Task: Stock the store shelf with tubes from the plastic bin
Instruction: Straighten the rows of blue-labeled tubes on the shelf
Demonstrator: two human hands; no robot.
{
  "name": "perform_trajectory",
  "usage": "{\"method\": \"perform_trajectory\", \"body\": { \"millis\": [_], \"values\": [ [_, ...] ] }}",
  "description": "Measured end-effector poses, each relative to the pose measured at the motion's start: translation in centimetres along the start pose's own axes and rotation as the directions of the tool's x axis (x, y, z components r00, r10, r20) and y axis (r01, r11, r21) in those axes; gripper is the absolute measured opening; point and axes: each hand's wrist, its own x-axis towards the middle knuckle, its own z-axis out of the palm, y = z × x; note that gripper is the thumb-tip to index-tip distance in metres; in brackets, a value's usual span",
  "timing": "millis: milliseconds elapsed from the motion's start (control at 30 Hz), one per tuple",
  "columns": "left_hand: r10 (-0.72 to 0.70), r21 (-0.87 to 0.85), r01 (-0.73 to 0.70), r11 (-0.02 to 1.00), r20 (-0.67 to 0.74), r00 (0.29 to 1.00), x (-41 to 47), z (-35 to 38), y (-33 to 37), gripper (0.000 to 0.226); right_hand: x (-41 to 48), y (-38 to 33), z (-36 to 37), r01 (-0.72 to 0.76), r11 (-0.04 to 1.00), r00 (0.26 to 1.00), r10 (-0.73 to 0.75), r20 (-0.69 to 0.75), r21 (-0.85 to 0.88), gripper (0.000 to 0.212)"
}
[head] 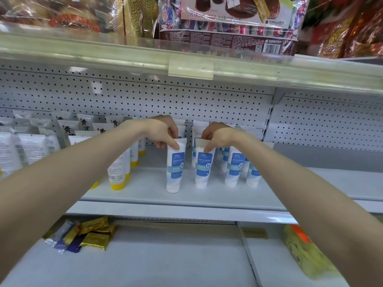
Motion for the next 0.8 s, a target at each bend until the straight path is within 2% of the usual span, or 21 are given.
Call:
{"method": "perform_trajectory", "body": {
  "millis": [67, 233, 800],
  "values": [
    [-0.01, 0.005, 0.009, 1.0, 0.029, 1.0, 0.3, 0.2, 0.0, 0.014, 0.0, 0.0, 0.1, 0.002, 1.0, 1.0, -0.002, -0.003, -0.012, 0.035],
    [-0.016, 0.029, 0.016, 0.999, -0.004, 1.0, 1.1, 0.3, -0.3, 0.013, 0.2, 0.1, 0.0, -0.003, 0.999, 1.0, 0.003, -0.016, -0.034, 0.033],
    [-0.008, -0.014, 0.007, 1.0, -0.101, 0.995, 2.0, 0.7, -1.3, 0.01, 0.9, -0.1, 0.1, -0.037, 0.996, 0.999, 0.039, -0.021, 0.079, 0.037]
  ]
}}
